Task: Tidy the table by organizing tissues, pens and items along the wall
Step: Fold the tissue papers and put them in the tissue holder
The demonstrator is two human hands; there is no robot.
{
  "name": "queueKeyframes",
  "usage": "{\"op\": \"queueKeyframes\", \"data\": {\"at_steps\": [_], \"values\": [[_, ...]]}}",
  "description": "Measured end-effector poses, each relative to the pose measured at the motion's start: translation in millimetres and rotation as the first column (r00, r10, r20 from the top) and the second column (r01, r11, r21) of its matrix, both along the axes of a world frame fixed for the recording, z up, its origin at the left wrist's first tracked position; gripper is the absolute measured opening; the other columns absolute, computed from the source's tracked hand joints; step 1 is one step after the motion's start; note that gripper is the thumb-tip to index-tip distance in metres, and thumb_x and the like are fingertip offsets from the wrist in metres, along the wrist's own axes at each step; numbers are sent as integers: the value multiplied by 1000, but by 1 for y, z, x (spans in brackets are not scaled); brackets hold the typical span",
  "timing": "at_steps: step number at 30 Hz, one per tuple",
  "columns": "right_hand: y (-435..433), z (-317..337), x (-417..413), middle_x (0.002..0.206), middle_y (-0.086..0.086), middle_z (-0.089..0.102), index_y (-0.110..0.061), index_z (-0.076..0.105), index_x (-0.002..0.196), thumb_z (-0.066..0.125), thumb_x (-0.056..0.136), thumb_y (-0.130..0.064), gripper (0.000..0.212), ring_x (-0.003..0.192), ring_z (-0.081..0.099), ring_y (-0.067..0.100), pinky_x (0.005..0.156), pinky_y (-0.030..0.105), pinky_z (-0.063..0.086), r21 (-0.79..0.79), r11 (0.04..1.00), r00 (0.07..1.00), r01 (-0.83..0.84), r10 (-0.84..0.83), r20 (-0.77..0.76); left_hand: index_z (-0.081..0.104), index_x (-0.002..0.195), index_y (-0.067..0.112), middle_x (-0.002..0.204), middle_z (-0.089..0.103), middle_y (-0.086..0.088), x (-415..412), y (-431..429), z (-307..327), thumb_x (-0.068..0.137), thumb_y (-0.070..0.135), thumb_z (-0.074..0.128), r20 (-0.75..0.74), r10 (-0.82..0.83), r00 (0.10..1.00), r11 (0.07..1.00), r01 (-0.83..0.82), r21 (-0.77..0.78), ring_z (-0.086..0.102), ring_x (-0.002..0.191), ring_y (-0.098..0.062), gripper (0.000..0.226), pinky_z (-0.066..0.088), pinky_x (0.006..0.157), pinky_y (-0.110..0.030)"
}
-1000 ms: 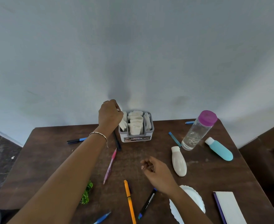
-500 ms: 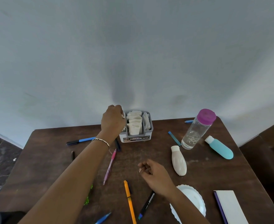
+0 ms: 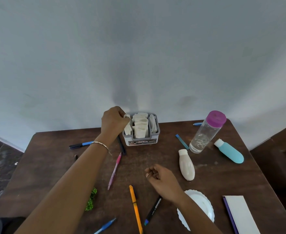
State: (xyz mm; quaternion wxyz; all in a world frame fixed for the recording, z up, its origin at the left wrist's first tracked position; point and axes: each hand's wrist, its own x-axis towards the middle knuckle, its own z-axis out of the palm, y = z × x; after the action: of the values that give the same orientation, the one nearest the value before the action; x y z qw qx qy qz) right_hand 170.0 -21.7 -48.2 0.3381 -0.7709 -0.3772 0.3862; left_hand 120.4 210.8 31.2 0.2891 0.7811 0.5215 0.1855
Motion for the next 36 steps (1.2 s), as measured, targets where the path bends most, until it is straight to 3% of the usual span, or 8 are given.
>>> {"op": "queueKeyframes", "data": {"at_steps": [5,14,18,22,26,29,33,36], "values": [[3,3,3,101,-15,64,-30,60,102,57,93,-27,10,91,60,0,80,16,47,-6,1000,1000,1,-1,1,63,80,14,77,66,-1,1,-5,-11,75,13,63,-32,-10,999,1000,9,-30,61,76,-20,5,39,66,-23],[6,1,6,100,-14,64,-29,60,100,57,92,-27,9,88,60,2,78,19,49,1,1000,1000,-6,6,23,65,70,13,61,66,-4,5,4,-6,70,6,63,-134,-73,988,995,62,-81,69,74,-24,7,51,69,-26],[11,3,9,98,-12,65,-22,62,104,57,92,-24,13,86,61,5,82,25,50,15,1000,1000,8,-8,11,68,79,7,76,72,-11,9,5,-11,71,7,66,-157,-85,984,993,70,-100,70,75,-29,8,57,78,-36],[24,4,24,123,-7,59,-25,55,123,59,91,-24,32,101,59,2,89,26,51,47,995,996,92,-91,-4,66,77,16,81,72,-5,3,2,-15,69,16,69,-111,-67,992,991,53,-124,69,77,-25,9,54,74,-29],[40,10,42,144,-3,41,-21,35,145,58,92,-19,58,126,49,15,101,29,44,119,972,978,205,-209,26,62,82,19,79,70,0,-7,-2,-13,69,32,68,16,38,999,987,-35,-154,68,74,-22,19,56,76,-34],[55,10,52,154,0,31,-20,24,150,56,93,-20,65,140,34,17,113,36,34,174,970,972,168,-192,134,63,75,16,68,68,-1,-12,-5,-14,70,25,65,38,41,998,986,-34,-166,67,71,-23,11,57,75,-36],[66,6,56,159,-1,19,-18,17,152,52,95,-19,67,146,17,13,110,21,16,138,988,956,72,-108,274,62,66,18,63,66,0,-11,-7,-21,73,21,66,19,17,1000,988,-14,-156,67,69,-23,8,55,68,-31],[68,1,57,160,-2,17,-18,16,153,53,95,-19,69,147,15,13,112,23,18,136,989,945,61,-101,310,64,71,14,67,64,0,-9,-6,-24,77,21,65,-25,6,1000,994,-9,-106,62,73,-20,10,42,60,-24]]}}
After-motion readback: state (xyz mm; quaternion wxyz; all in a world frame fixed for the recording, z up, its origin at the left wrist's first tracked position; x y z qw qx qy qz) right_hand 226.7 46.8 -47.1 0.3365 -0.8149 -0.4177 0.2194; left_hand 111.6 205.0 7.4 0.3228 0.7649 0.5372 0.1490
